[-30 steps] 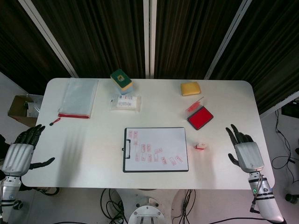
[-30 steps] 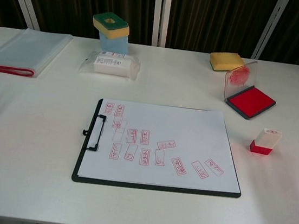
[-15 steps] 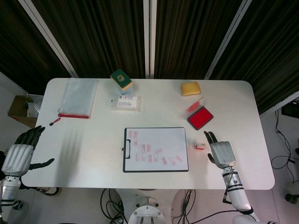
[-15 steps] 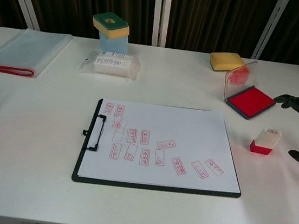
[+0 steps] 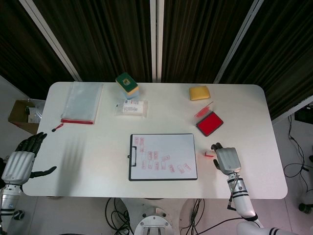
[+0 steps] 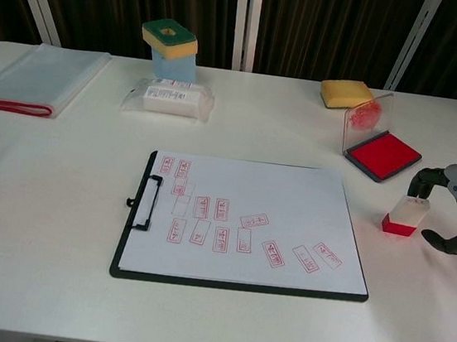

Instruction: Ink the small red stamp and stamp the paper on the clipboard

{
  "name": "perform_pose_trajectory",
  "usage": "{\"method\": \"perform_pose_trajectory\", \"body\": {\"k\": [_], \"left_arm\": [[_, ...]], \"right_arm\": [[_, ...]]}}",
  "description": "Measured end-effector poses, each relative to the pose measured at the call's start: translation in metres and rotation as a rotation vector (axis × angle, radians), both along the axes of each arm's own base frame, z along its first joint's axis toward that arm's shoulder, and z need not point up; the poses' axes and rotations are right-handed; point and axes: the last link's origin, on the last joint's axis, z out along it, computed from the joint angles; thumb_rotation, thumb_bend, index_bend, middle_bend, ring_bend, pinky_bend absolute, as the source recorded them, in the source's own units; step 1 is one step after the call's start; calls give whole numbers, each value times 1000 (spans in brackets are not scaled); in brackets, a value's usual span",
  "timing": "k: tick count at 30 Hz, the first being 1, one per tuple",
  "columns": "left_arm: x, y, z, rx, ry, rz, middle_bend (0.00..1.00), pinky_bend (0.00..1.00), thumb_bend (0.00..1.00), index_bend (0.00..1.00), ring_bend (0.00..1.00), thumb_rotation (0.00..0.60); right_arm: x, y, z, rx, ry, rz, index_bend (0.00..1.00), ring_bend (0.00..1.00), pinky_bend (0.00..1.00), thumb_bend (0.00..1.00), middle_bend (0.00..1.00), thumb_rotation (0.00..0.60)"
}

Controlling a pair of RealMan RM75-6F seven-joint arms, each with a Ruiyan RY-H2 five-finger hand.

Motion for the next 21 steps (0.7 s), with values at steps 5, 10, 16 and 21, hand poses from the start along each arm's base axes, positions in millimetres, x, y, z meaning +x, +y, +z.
{"method": "perform_pose_trajectory", "body": {"k": [5,10,16,21], "left_arm": [[0,0,-1,-2,1,1,57,180,91,45,99,433],[0,0,0,0,2,-1,57,180,91,45,99,433],[0,-1,0,0,4,-1,57,180,90,45,99,432],[0,0,0,0,4,1,57,180,90,45,99,429]], "right_arm": [[0,0,-2,6,-4,7,388,794,927,243,347,600],[1,-1,-5,12,-11,19,408,794,926,249,357,600],[2,1,-7,8,-18,22,454,794,926,262,387,600],[0,2,-9,11,-19,19,462,794,926,264,392,600]]}}
